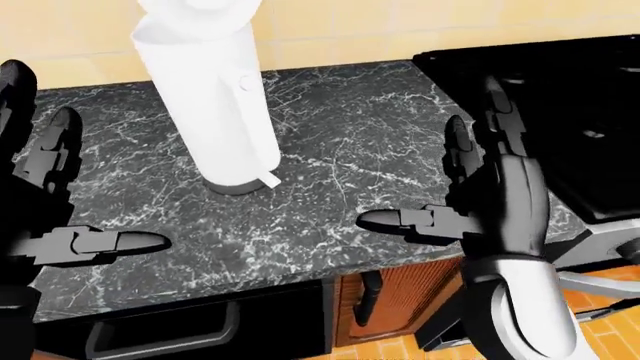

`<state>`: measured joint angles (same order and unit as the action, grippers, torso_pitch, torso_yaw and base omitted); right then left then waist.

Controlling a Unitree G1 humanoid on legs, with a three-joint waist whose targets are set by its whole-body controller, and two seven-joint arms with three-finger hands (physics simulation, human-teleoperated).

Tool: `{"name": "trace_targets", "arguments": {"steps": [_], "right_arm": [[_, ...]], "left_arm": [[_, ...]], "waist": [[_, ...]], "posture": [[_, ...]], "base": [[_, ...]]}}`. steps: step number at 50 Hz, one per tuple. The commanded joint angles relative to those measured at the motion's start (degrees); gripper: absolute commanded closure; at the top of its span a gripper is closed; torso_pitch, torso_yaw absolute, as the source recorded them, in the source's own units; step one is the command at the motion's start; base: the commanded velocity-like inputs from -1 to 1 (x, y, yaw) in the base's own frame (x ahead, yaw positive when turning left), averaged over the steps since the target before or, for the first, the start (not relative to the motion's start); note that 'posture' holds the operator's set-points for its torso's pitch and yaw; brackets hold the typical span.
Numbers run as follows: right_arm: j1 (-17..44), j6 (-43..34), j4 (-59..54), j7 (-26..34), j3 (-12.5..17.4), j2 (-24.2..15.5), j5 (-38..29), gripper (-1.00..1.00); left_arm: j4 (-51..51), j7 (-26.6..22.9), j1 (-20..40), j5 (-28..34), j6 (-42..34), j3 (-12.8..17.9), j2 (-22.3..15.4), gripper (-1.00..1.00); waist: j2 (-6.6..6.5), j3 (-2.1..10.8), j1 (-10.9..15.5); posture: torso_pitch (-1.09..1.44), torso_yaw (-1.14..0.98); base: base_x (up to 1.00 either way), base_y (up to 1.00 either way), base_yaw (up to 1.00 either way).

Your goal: Close the lid of the electric kettle.

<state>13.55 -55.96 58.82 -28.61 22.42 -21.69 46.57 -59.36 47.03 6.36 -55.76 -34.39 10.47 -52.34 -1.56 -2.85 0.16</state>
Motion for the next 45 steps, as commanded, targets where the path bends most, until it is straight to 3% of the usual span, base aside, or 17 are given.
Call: {"name": "trace_targets", "arguments": {"steps": [1,9,13,33,34,35,36,40,44,45], "right_arm": [[0.9,1.7,1.2,0.0,0.5,-0.5,-0.2,-1.00],[0.5,2.1,1.2,1.7,-0.7,0.1,-3.7,-1.00],[0.6,1.9,1.2,2.3,-0.9,0.2,-5.5,-1.00],[0.0,2.7,1.2,2.7,-1.8,-0.9,-5.3,-1.00],[-0.1,3.2,1.2,2.4,-1.8,-1.5,-4.9,-1.00],[-0.1,3.3,1.2,2.3,-2.1,-1.7,-5.2,-1.00],[-0.1,3.2,1.2,2.4,-2.0,-1.6,-5.2,-1.00],[0.2,3.3,1.2,1.6,-1.9,-2.2,-4.0,-1.00],[0.7,2.6,1.2,1.5,-1.6,-1.7,-4.5,-1.00],[0.6,2.6,1.2,1.8,-1.9,-1.7,-4.9,-1.00]], "left_arm": [[-0.6,-0.1,0.2,1.1,1.6,1.7,-0.4,-1.00],[-0.6,0.3,0.4,0.7,1.8,1.6,-0.7,-1.00],[-0.6,-0.8,-0.2,2.7,1.6,0.9,0.8,-1.00],[-0.6,-0.7,0.1,1.7,1.2,1.7,0.5,-1.00],[-0.6,-0.8,0.1,2.0,1.2,1.5,0.6,-1.00],[-0.6,-1.1,0.1,2.2,1.0,1.7,0.9,-1.00],[-0.6,-1.1,0.2,1.9,0.9,1.9,0.8,-1.00],[-0.6,-1.4,0.6,3.0,0.2,1.0,1.6,-1.00],[-0.6,-1.4,0.7,2.8,0.0,1.2,1.7,-1.00],[-0.6,-1.3,0.8,2.8,0.0,1.1,1.7,-1.00]], "waist": [[0.06,0.82,0.0],[0.24,0.86,0.1],[0.36,0.83,0.2],[0.49,1.05,0.3],[0.36,1.92,1.9],[0.32,0.88,1.3],[0.57,0.22,1.1],[0.95,-0.09,1.4],[4.16,-0.29,2.0],[3.24,0.39,0.1]], "posture": [[0.00,0.00],[0.00,0.00],[0.00,0.00],[0.00,0.00],[0.00,0.00],[0.00,0.00],[0.00,0.00],[0.00,0.00],[0.00,0.00],[0.00,0.00]], "base": [[0.00,0.00,0.00],[0.00,0.00,0.00],[0.00,0.00,0.00],[0.00,0.00,0.00],[0.00,0.00,1.00],[0.00,0.00,1.00],[0.00,0.00,1.00],[0.00,0.00,1.00],[0.00,0.00,1.00],[0.00,0.72,0.00]]}}
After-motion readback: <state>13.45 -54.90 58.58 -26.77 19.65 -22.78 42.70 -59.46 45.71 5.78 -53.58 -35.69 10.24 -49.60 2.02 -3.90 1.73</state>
